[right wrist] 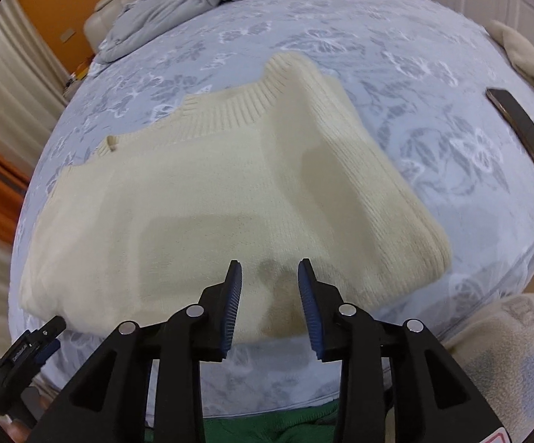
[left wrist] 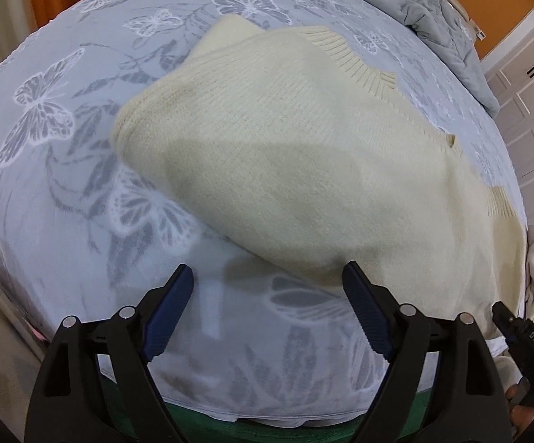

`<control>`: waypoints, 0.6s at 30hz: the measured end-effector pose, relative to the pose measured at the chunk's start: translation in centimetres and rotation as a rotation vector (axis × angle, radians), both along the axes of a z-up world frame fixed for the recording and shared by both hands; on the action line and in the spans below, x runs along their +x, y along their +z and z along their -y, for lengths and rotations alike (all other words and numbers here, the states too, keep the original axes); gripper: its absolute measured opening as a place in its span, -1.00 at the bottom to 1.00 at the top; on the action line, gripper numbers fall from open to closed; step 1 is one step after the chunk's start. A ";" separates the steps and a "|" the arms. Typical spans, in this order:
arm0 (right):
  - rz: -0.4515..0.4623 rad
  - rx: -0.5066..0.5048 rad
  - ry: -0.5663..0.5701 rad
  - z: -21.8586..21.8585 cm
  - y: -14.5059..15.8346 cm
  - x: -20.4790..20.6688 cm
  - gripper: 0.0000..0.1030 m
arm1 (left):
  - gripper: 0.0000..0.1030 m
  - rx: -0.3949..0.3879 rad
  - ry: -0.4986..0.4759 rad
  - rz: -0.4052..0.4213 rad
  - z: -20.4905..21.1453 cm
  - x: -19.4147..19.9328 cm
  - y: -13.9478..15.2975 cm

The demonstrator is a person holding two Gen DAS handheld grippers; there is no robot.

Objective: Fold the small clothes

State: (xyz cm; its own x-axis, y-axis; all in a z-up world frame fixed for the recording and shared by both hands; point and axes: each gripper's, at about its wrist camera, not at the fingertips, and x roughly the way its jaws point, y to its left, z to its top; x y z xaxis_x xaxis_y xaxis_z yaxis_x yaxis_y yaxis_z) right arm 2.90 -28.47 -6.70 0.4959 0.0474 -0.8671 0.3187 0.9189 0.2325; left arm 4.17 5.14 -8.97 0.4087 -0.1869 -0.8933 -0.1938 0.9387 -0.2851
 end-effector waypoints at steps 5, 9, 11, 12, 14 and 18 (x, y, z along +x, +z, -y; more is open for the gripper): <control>0.000 0.030 -0.012 0.8 0.0 0.0 -0.35 | 0.67 0.102 -0.076 0.055 0.8 0.0 -0.4; 0.011 0.091 -0.048 1.5 -0.5 0.0 -0.25 | 0.68 0.114 -0.114 0.065 0.4 0.2 -0.4; 0.014 0.104 -0.047 1.6 -0.4 0.2 -0.25 | 0.69 0.103 -0.094 0.056 0.2 0.2 -0.4; 0.019 0.111 -0.047 1.6 -0.4 0.2 -0.23 | 0.70 0.100 -0.086 0.049 0.1 0.2 -0.4; 0.026 0.128 -0.053 1.7 -0.4 0.1 -0.17 | 0.72 0.125 -0.084 0.046 0.6 0.3 -0.5; 0.045 0.160 -0.071 2.1 -0.3 0.1 -0.14 | 0.74 0.109 -0.055 0.037 1.4 0.6 -0.5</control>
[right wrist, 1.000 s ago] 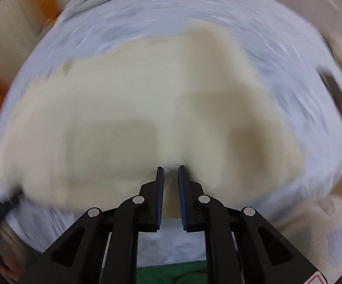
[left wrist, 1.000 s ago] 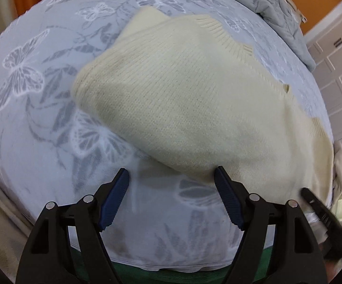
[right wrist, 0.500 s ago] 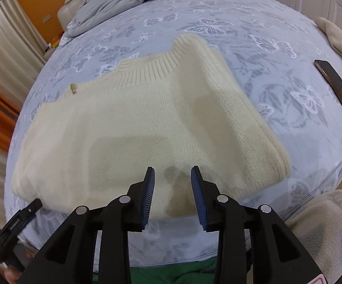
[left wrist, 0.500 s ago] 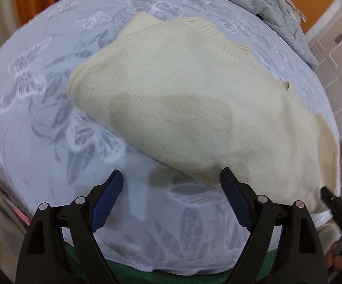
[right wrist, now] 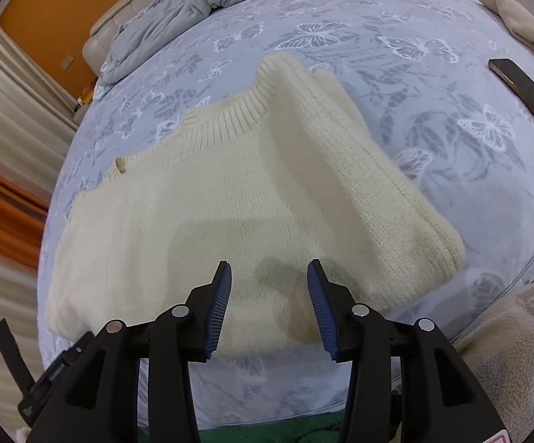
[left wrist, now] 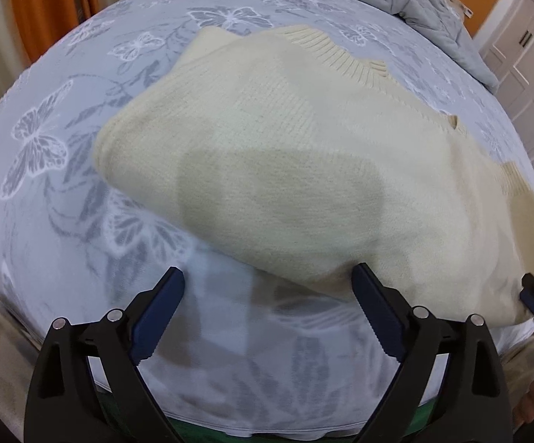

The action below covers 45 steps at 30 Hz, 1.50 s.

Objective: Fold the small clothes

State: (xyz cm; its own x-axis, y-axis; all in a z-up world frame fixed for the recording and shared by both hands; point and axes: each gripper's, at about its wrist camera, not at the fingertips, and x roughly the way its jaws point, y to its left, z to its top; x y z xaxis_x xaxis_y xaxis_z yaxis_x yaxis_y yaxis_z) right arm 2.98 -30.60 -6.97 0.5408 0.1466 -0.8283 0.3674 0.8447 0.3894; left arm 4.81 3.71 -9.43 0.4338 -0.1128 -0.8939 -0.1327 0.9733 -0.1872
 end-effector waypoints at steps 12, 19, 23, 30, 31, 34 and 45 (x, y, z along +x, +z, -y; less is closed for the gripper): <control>0.044 -0.041 -0.039 1.3 0.5 0.8 -0.08 | 0.75 0.093 -0.062 0.101 2.3 -0.4 3.0; 0.080 -0.278 0.128 -1.5 2.7 2.6 -0.72 | 0.74 0.092 0.023 0.119 0.3 1.0 3.5; 0.055 -0.283 0.063 1.7 2.4 3.2 0.43 | 0.87 0.033 0.106 0.179 -3.2 2.4 5.7; 0.048 -0.305 -0.092 4.5 1.7 3.5 0.41 | 0.89 -0.088 0.206 -0.015 -8.9 5.6 0.2; 0.100 -0.312 -0.130 4.7 2.3 2.9 0.45 | 0.88 -0.113 0.227 -0.011 -9.1 5.4 -0.1; -0.042 -0.162 -0.007 5.1 -0.7 5.0 -0.87 | 0.34 -0.155 0.196 0.018 -8.5 5.2 0.1; -0.116 -0.135 -0.005 6.1 -0.7 4.6 -0.68 | -0.67 -0.143 0.162 0.034 -8.3 1.4 4.5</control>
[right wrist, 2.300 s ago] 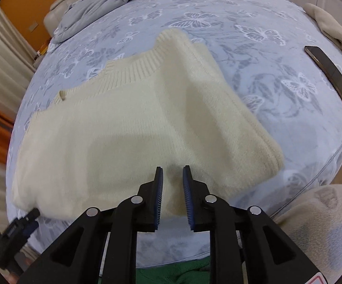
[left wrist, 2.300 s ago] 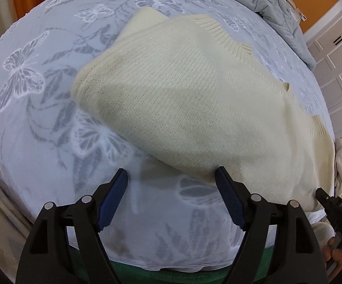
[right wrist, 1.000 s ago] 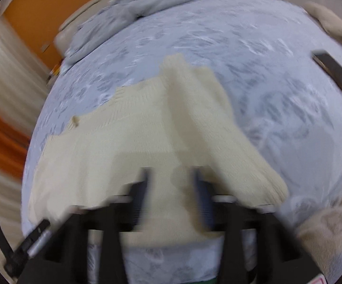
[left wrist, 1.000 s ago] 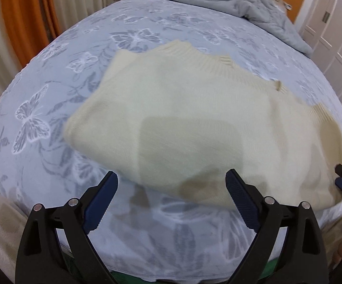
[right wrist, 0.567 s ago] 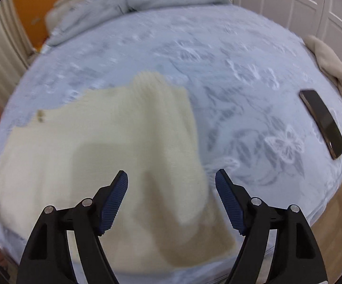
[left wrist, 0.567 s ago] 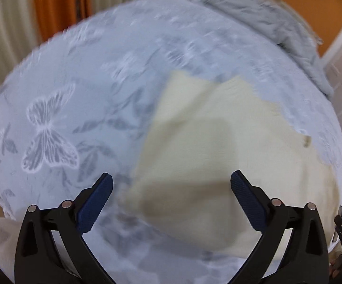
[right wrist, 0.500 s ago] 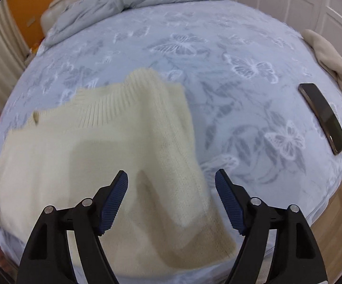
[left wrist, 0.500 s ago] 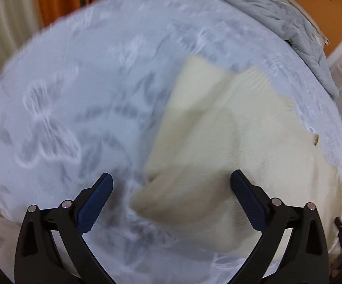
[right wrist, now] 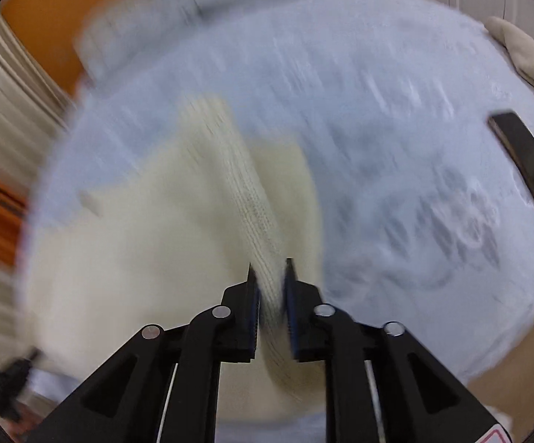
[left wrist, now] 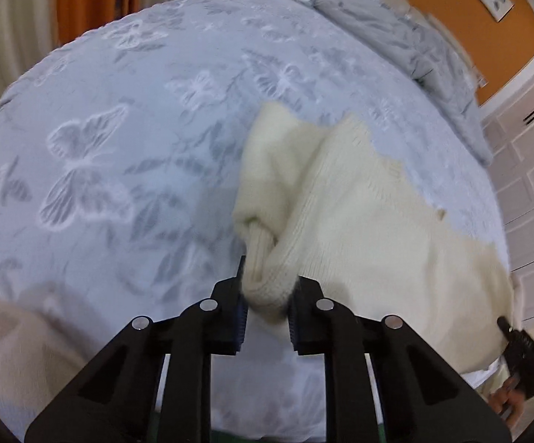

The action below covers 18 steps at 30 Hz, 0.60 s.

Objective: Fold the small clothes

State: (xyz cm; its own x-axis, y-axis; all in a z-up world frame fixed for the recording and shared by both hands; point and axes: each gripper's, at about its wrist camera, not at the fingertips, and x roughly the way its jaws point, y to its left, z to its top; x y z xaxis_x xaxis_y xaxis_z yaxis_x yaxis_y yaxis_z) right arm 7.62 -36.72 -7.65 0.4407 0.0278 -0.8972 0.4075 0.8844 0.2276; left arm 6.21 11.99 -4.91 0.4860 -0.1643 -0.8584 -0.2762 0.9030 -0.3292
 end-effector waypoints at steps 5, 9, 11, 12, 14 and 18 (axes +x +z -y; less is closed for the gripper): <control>0.166 0.080 -0.115 -1.6 3.7 -6.5 0.48 | -0.16 0.002 0.070 -0.083 -0.8 -0.4 -2.6; 0.040 0.147 -0.020 -4.6 1.6 -7.6 0.48 | 0.88 -0.030 0.109 0.045 -1.0 -2.9 0.1; -0.019 0.137 0.026 -5.6 0.4 -6.3 0.46 | 0.88 -0.042 0.103 0.011 -0.5 -3.2 -0.5; -0.043 0.111 0.020 -5.7 0.0 -5.5 0.46 | 0.88 -0.064 0.107 -0.029 -0.4 -2.9 -1.3; -0.041 0.114 -0.023 -5.0 -0.7 -4.4 0.48 | 0.88 -0.140 0.132 -0.111 -0.4 -2.3 -3.5; 0.019 0.165 -0.131 -3.5 -1.8 -3.9 0.44 | 0.90 -0.136 0.164 -0.118 -0.1 -1.3 -4.4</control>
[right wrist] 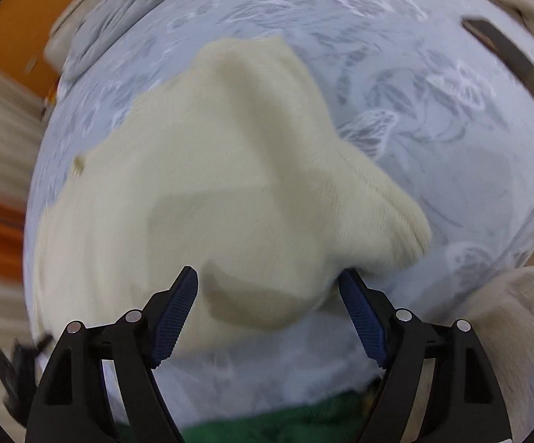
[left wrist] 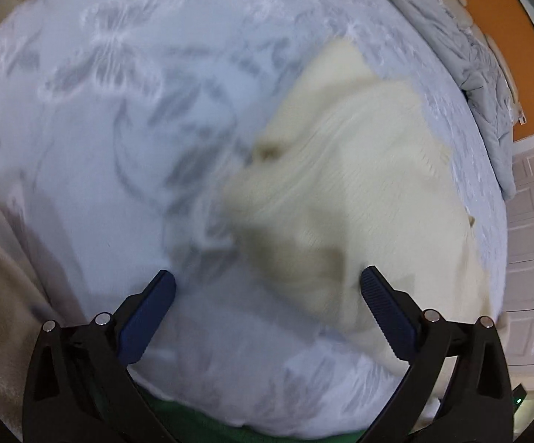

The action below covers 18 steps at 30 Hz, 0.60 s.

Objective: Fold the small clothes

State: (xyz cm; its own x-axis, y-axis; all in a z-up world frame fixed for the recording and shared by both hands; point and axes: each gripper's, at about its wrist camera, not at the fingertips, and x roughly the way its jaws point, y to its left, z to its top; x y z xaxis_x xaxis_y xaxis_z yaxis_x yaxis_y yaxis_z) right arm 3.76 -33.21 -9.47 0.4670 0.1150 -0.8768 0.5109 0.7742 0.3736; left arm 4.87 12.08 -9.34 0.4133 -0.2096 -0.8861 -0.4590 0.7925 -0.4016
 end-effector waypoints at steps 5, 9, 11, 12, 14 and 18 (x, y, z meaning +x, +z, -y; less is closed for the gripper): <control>0.111 -0.026 0.061 0.4 3.3 0.0 -0.81 | -0.64 -0.040 -0.117 0.059 0.2 1.3 0.2; 0.175 0.048 0.079 1.4 7.9 -2.1 -0.82 | -0.82 -0.076 -0.118 0.119 -0.5 1.0 3.1; 0.127 -0.023 0.130 1.0 9.1 -3.3 -0.83 | -0.83 -0.081 -0.131 0.141 -0.5 0.1 5.2; 0.094 -0.049 0.151 0.9 8.7 -3.3 -0.83 | -0.84 -0.089 -0.134 0.143 -0.6 -0.7 6.2; -0.031 -0.079 0.191 1.1 5.9 -3.4 -0.83 | -0.93 -0.105 -0.146 0.119 -0.7 -2.3 7.4; -0.084 -0.003 0.099 3.0 3.6 -4.3 -0.69 | -1.00 0.056 -0.173 0.023 -0.6 -3.9 5.4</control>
